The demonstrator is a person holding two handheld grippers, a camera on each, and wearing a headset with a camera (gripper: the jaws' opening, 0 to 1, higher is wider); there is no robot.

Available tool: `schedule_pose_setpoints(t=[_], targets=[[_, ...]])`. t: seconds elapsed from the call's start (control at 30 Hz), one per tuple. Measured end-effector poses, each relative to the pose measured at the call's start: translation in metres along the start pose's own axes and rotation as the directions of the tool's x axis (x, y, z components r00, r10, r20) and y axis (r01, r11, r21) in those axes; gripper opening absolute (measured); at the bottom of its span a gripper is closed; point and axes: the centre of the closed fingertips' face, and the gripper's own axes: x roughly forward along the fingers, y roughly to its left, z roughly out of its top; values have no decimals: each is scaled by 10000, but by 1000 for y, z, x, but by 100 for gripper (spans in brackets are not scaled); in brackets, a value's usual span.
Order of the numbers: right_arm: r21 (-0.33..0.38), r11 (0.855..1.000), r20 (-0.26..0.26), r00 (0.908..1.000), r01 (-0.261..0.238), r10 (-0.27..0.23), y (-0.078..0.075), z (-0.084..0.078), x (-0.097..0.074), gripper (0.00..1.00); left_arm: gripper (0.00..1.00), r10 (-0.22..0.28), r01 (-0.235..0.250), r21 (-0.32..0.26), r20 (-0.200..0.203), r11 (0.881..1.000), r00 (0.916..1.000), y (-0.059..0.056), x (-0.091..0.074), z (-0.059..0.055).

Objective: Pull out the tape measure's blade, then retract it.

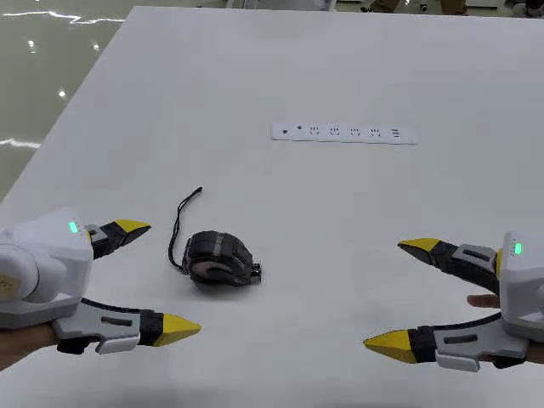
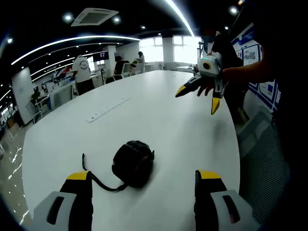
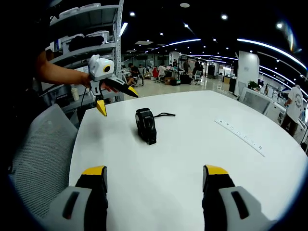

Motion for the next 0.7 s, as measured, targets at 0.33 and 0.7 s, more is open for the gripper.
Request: schedule_pose_setpoints(t=[0.33, 0.7], targets=[[-335, 9985, -191, 9989, -439, 432, -4, 1, 19, 76, 77, -586, 599, 399, -326, 9974, 9977, 3, 18, -2], [-639, 9945, -258, 9963, -834, 819, -8, 6, 43, 70, 69, -1093, 1156, 792, -795, 9901, 9908, 12, 36, -6]])
